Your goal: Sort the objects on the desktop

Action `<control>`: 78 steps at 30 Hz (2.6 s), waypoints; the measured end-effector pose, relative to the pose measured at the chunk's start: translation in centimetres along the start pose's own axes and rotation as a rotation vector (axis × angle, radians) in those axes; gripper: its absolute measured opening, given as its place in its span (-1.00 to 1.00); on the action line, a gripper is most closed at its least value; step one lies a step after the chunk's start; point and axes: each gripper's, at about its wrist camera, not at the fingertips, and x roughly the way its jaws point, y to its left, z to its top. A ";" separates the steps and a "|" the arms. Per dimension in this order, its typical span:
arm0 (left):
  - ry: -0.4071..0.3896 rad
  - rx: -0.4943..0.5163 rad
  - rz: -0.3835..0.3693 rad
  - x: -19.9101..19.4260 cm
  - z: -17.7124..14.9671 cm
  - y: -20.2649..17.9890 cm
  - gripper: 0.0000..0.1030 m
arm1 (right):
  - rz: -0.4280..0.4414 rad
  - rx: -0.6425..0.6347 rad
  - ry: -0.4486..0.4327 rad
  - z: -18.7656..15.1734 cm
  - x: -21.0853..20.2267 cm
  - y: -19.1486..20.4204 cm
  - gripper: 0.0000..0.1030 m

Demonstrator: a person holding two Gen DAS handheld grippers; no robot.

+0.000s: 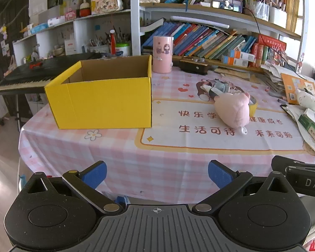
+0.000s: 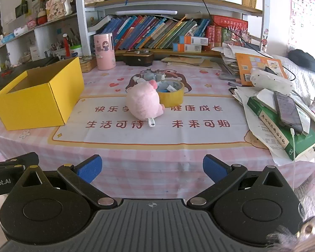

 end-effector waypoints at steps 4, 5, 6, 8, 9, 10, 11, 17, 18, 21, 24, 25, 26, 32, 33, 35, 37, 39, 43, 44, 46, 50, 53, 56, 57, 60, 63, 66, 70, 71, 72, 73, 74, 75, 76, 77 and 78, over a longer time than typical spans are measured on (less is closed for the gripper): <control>0.005 -0.003 0.003 0.2 0.0 0.0 1.00 | 0.005 -0.002 0.004 0.2 0.1 0.0 1.00; 0.006 -0.002 0.003 0.2 0.1 0.0 1.00 | 0.006 -0.003 0.004 0.2 0.2 0.0 1.00; 0.007 -0.001 0.002 0.2 0.1 0.1 1.00 | 0.006 -0.003 0.005 0.3 0.2 0.1 1.00; 0.009 0.000 0.000 0.3 0.1 0.0 1.00 | 0.006 -0.003 0.005 0.3 0.2 0.1 1.00; 0.009 0.001 -0.002 0.3 0.1 0.0 1.00 | 0.006 -0.003 0.005 0.3 0.2 0.1 1.00; 0.010 0.001 -0.003 0.4 0.1 0.0 1.00 | 0.005 -0.003 0.005 0.3 0.2 0.1 1.00; 0.011 0.002 -0.003 0.4 0.1 0.1 1.00 | 0.006 -0.003 0.005 0.2 0.2 0.0 1.00; 0.012 0.001 -0.018 0.6 0.0 0.2 1.00 | 0.002 -0.003 0.011 0.3 0.2 0.2 1.00; 0.012 0.001 -0.020 0.6 0.0 0.2 1.00 | 0.003 -0.003 0.011 0.3 0.2 0.2 1.00; 0.011 0.000 -0.021 0.6 0.0 0.2 1.00 | 0.005 -0.005 0.013 0.3 0.2 0.2 1.00; 0.009 0.002 -0.030 0.6 -0.1 0.2 1.00 | 0.006 -0.010 0.014 0.3 0.2 0.4 1.00; 0.009 0.004 -0.029 0.7 -0.1 0.2 1.00 | 0.006 -0.012 0.013 0.3 0.2 0.5 1.00; 0.007 0.003 -0.031 0.7 -0.1 0.2 1.00 | 0.002 -0.012 0.012 0.3 0.1 0.4 1.00; -0.006 0.010 -0.050 0.5 0.1 0.1 1.00 | 0.007 -0.013 0.014 0.4 0.1 0.5 1.00; -0.008 0.012 -0.049 0.4 0.0 0.0 1.00 | 0.010 -0.014 0.015 0.4 0.0 0.5 1.00; -0.012 0.011 -0.055 0.4 0.2 0.0 1.00 | 0.008 -0.014 0.013 0.4 0.0 0.5 1.00; -0.012 0.009 -0.059 0.5 0.2 0.0 1.00 | 0.008 -0.012 0.009 0.4 -0.1 0.5 1.00; -0.012 0.006 -0.062 0.6 0.3 0.0 1.00 | 0.007 -0.012 0.009 0.5 -0.1 0.5 1.00; -0.016 0.005 -0.063 0.7 0.5 0.0 1.00 | 0.009 -0.012 0.008 0.5 -0.2 0.5 1.00; -0.015 0.007 -0.063 0.7 0.5 0.0 1.00 | 0.011 -0.011 0.007 0.5 -0.2 0.5 1.00; -0.012 0.014 -0.062 0.7 0.5 0.0 1.00 | 0.011 -0.010 0.005 0.5 -0.1 0.5 1.00; -0.013 0.021 -0.060 0.8 0.6 -0.1 1.00 | 0.011 -0.006 0.008 0.5 0.1 0.5 1.00; -0.011 0.021 -0.060 0.9 0.6 0.0 1.00 | 0.012 -0.007 0.012 0.5 0.2 0.6 1.00; -0.002 0.027 -0.059 1.0 0.7 0.0 1.00 | 0.014 -0.007 0.013 0.5 0.3 0.6 1.00; -0.002 0.031 -0.059 1.1 0.6 -0.1 1.00 | 0.015 -0.005 0.012 0.5 0.3 0.6 1.00; 0.007 0.038 -0.062 1.3 0.6 -0.2 1.00 | 0.014 0.003 0.015 0.5 0.4 0.5 1.00; 0.015 0.043 -0.066 1.5 0.6 -0.4 1.00 | 0.015 0.012 0.022 0.4 0.6 0.3 1.00; 0.010 0.049 -0.070 1.7 0.7 -0.7 1.00 | 0.017 0.023 0.028 0.4 0.8 -0.2 1.00; -0.012 0.054 -0.085 1.7 1.0 -1.0 1.00 | 0.019 0.042 0.036 0.6 1.3 -0.9 1.00; -0.016 0.057 -0.087 1.7 1.1 -1.1 1.00 | 0.021 0.044 0.036 0.6 1.4 -1.0 1.00; -0.019 0.059 -0.088 1.8 1.2 -1.3 1.00 | 0.022 0.045 0.036 0.7 1.5 -1.1 1.00; -0.022 0.061 -0.090 1.9 1.3 -1.4 1.00 | 0.023 0.046 0.038 0.8 1.7 -1.2 1.00; -0.024 0.062 -0.092 2.0 1.4 -1.5 1.00 | 0.025 0.048 0.040 0.8 1.8 -1.3 1.00; -0.026 0.062 -0.096 2.0 1.5 -1.7 1.00 | 0.028 0.051 0.042 0.9 1.9 -1.5 1.00; -0.028 0.062 -0.103 2.1 1.5 -1.8 1.00 | 0.028 0.052 0.043 0.9 2.0 -1.6 1.00; -0.031 0.062 -0.109 2.2 1.6 -2.0 1.00 | 0.027 0.052 0.043 1.0 2.1 -1.8 1.00; -0.036 0.062 -0.113 2.3 1.6 -2.1 1.00 | 0.026 0.052 0.042 1.1 2.1 -1.9 1.00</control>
